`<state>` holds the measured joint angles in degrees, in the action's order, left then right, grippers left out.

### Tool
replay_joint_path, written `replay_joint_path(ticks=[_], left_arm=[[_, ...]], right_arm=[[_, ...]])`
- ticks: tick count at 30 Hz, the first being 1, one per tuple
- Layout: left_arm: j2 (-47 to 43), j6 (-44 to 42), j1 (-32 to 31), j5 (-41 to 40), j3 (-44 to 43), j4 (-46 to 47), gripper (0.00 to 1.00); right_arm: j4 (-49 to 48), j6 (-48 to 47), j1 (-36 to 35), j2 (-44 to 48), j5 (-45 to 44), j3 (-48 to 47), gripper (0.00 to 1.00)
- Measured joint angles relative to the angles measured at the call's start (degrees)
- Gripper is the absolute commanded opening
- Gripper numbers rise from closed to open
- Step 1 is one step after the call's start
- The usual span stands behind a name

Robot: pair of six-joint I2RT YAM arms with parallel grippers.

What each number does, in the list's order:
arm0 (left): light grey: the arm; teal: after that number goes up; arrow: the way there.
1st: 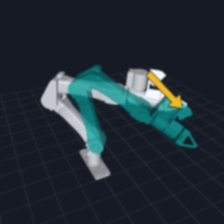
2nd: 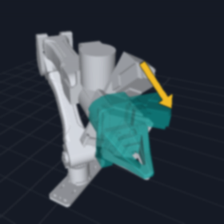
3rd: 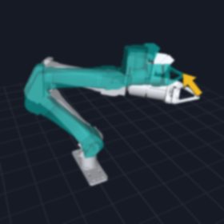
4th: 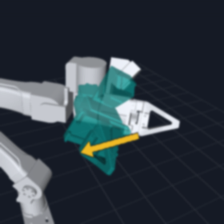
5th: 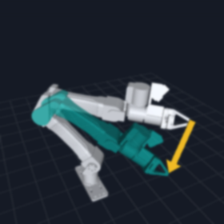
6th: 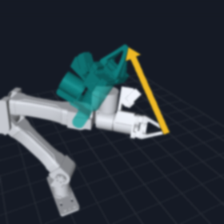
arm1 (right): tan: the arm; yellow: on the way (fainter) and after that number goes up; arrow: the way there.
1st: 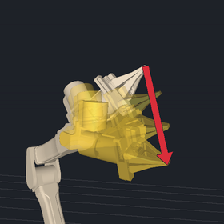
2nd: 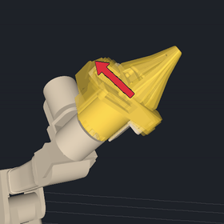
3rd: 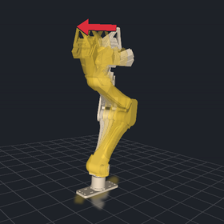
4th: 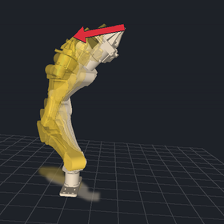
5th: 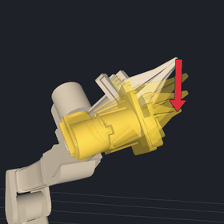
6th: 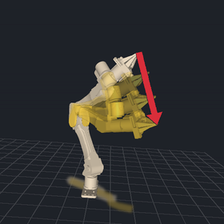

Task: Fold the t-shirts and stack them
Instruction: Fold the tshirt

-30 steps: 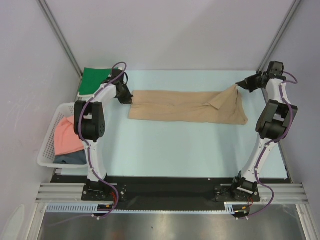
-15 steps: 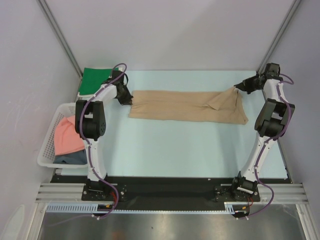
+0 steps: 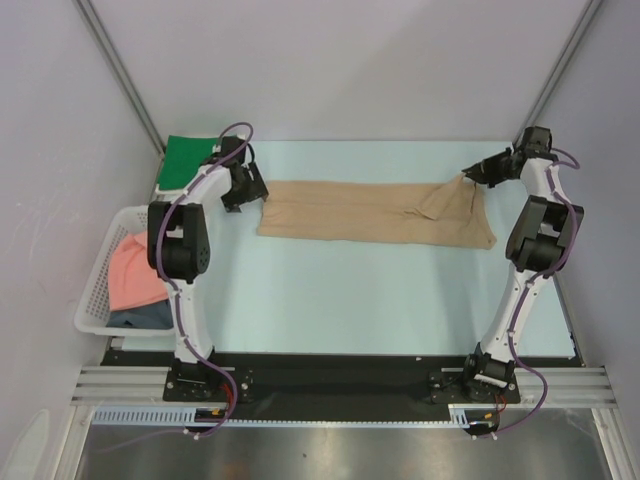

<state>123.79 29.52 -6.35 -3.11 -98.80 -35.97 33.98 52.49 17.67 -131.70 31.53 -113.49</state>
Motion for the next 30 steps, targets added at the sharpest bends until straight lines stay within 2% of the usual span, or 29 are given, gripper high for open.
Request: replay_joint_path(ticks=[1, 2, 7, 8, 10, 12, 13, 15, 16, 17, 19, 20, 21, 22, 23, 27, 30], left_arm=[[-0.63, -0.42, -0.17, -1.09, 0.02, -0.46, 0.82], [-1.46, -1.05, -0.42, -1.99, 0.07, -0.92, 0.82], [-7.78, -4.63, -3.06, -3.32, 2.45, -0.28, 0.77], [-9.22, -5.14, -3.98, -2.95, 3.1, -0.13, 0.73], [-11.69, -5.49, -5.88, -1.68, 4.55, 0.79, 0.71], [-13.27, -5.62, -7.48, 0.04, 6.29, 1.66, 0.73], [-13.35, -5.64, -8.02, 0.85, 6.64, 1.6, 0.78], [-12.72, -5.7, -8.92, 1.57, 6.88, 0.85, 0.79], [-12.24, -5.79, -9.11, 1.38, 6.88, 0.2, 0.76], [-11.72, -5.57, -9.16, 1.05, 6.88, -0.63, 0.64], [-11.15, -4.5, -8.98, -0.33, 7.06, -2.01, 0.56], [-11.1, -3.63, -8.85, -1.18, 7.19, -2.69, 0.56], [-11.06, -2.56, -8.7, -1.75, 7.19, -3.37, 0.6], [-10.95, -1.22, -8.52, -2.21, 7.1, -4.07, 0.67], [-10.73, -0.07, -8.41, -2.49, 6.86, -4.74, 0.69], [-7.82, 7.89, -7.74, -3.89, 3.87, -8.44, 0.71], [-7.48, 15.47, -6.75, -4.11, 4.87, -9.9, 0.69]], right_arm=[[-0.13, 0.22, -0.15, -0.17, 0.0, -0.02, 0.23], [-0.2, 0.5, -0.24, -0.35, 0.0, -0.02, 0.35], [3.48, -2.29, -0.02, -3.74, -0.87, -5.46, 0.6], [5.07, -3.78, 0.11, -4.33, -1.86, -7.02, 0.63], [9.66, -8.28, 0.85, -4.44, -4.68, -9.35, 0.66], [13.16, -12.81, 1.84, -2.75, -7.61, -9.29, 0.67], [14.38, -15.26, 2.25, -1.18, -9.01, -8.0, 0.68], [15.85, -18.27, 3.04, 3.13, -10.82, -3.48, 0.68], [16.33, -19.56, 3.34, 6.12, -11.32, -0.09, 0.68], [16.48, -20.55, 3.5, 9.2, -11.43, 3.43, 0.68], [16.15, -21.97, 3.32, 15.72, -11.32, 10.69, 0.68], [16.15, -22.69, 3.13, 19.34, -11.15, 14.4, 0.68], [16.28, -22.88, 2.86, 20.83, -11.13, 15.82, 0.68], [15.93, -23.3, 2.62, 23.06, -11.02, 18.1, 0.68], [15.82, -23.8, 2.43, 24.9, -10.84, 20.06, 0.69], [15.63, -25.14, 1.88, 28.04, -10.08, 25.27, 0.69], [15.76, -25.62, 1.88, 28.74, -10.01, 27.63, 0.69]])
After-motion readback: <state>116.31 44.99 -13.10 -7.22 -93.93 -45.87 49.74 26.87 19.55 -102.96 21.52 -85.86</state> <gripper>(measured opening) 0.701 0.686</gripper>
